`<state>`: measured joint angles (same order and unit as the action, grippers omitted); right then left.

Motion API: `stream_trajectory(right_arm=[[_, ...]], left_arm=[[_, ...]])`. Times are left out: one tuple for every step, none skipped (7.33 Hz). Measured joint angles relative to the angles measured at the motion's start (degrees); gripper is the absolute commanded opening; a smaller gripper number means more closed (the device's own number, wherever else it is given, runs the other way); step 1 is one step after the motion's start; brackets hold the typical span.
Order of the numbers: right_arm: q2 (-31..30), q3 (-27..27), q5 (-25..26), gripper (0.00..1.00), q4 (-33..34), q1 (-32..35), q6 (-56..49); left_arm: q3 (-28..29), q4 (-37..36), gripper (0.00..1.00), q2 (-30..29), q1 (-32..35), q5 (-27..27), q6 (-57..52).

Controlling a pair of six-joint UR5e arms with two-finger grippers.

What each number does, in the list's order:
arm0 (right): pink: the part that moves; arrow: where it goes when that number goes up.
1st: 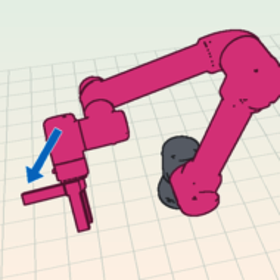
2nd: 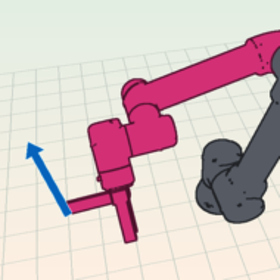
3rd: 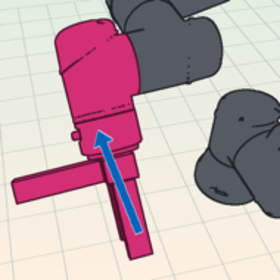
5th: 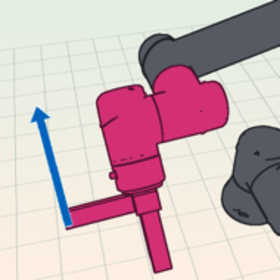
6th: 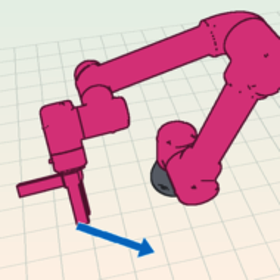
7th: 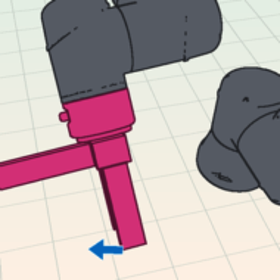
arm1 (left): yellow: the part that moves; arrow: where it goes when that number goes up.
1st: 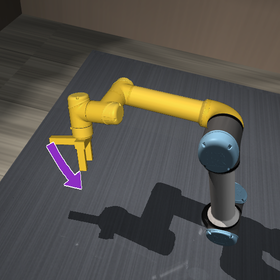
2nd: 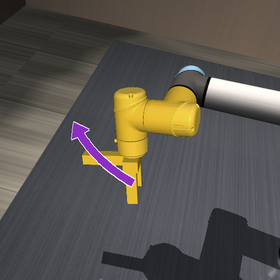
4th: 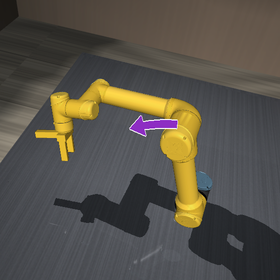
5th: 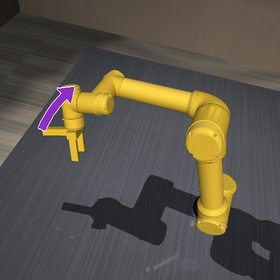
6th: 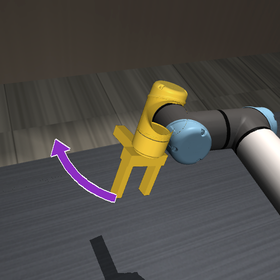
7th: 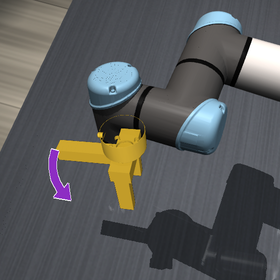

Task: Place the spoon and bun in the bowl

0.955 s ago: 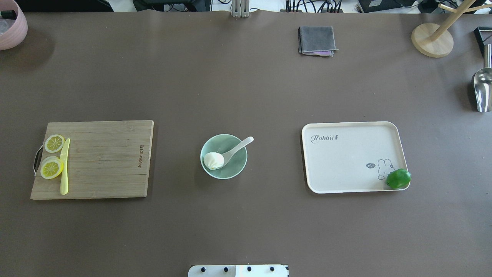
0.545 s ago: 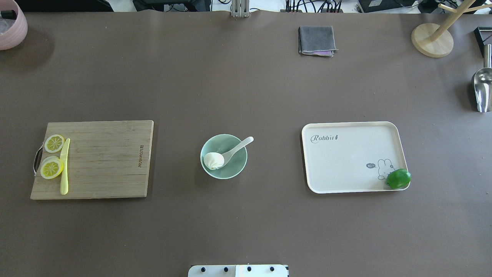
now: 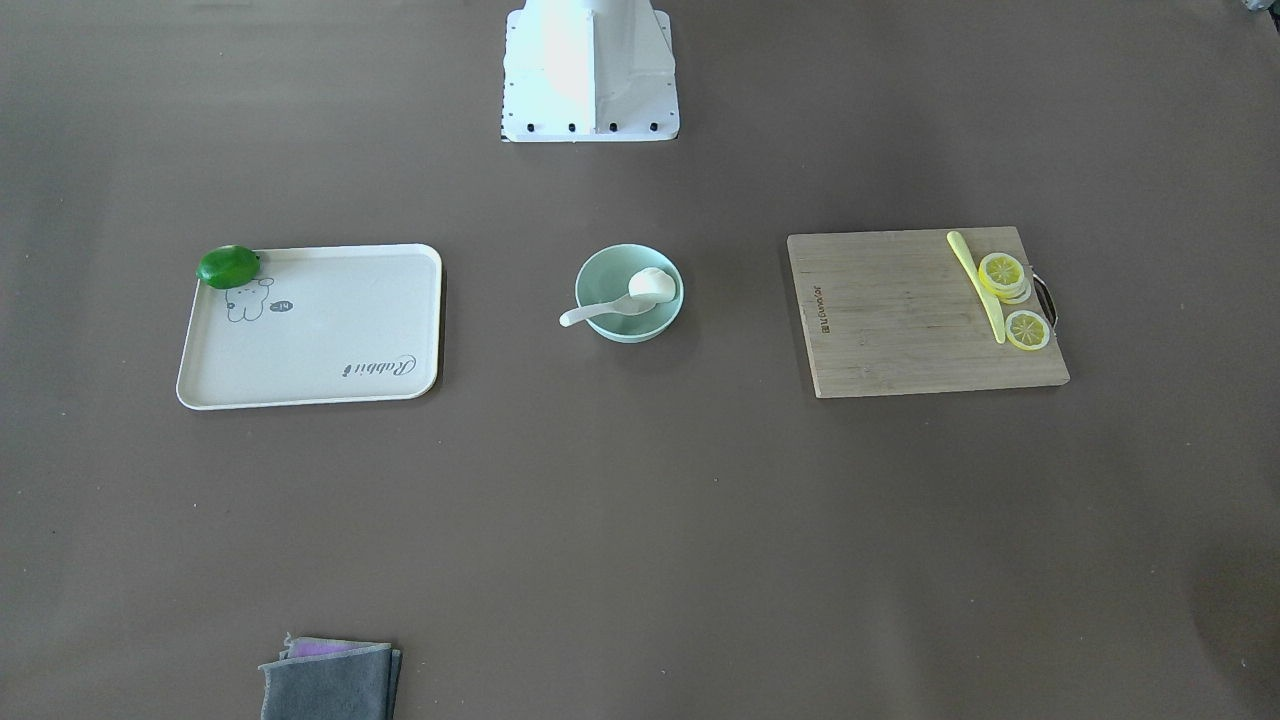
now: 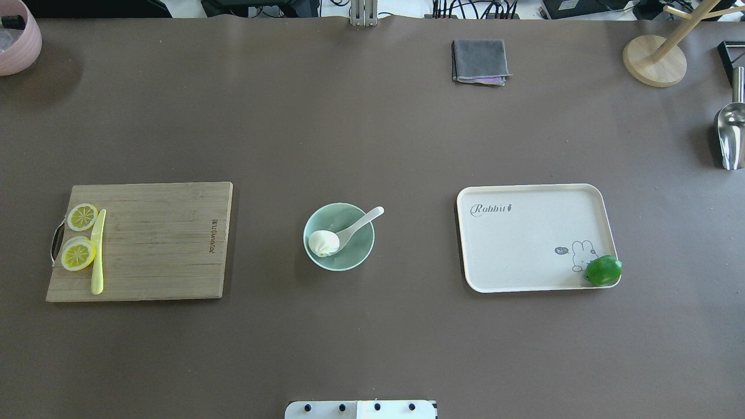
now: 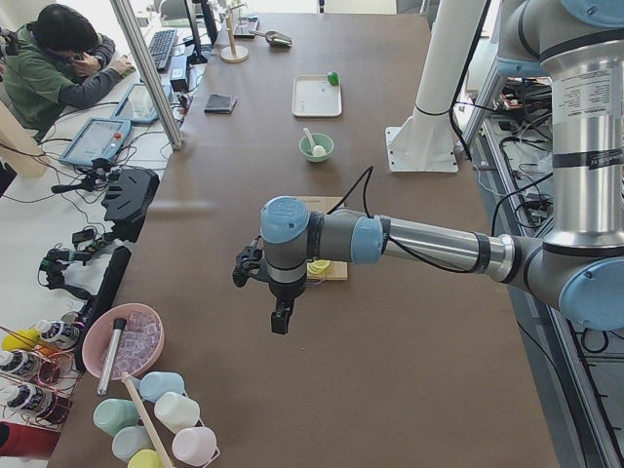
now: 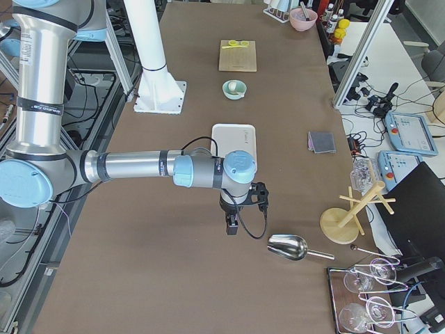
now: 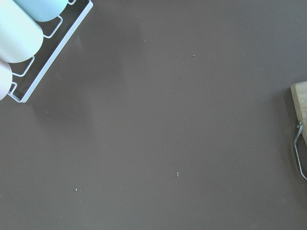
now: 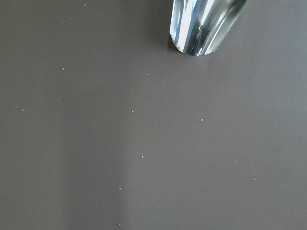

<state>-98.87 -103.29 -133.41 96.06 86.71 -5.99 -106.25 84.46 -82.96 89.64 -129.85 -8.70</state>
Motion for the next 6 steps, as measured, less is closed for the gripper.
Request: stream_trajectory(right_arm=[[0.0, 0.1, -0.1, 1.00, 0.0, 0.0, 0.0], [0.0, 0.2, -0.1, 1.00, 0.0, 0.0, -0.1], [0.0, 0.2, -0.2, 1.00, 0.0, 0.0, 0.0], [0.0, 0.3, -0.3, 1.00, 0.0, 0.0, 0.0], [0.0, 0.3, -0.6, 1.00, 0.0, 0.0, 0.0], [0.0, 0.3, -0.9, 1.00, 0.0, 0.0, 0.0]], left_arm=[[0.0, 0.0, 0.99, 0.0, 0.0, 0.0, 0.0], [0.0, 0.0, 0.99, 0.0, -0.1, 0.0, 0.0], [0.0, 0.0, 0.99, 0.0, -0.1, 0.0, 0.0], [0.0, 0.0, 0.99, 0.0, -0.1, 0.0, 0.0], [0.0, 0.0, 0.99, 0.0, -0.1, -0.1, 0.0], [0.0, 0.0, 0.99, 0.0, -0.1, -0.1, 0.0]])
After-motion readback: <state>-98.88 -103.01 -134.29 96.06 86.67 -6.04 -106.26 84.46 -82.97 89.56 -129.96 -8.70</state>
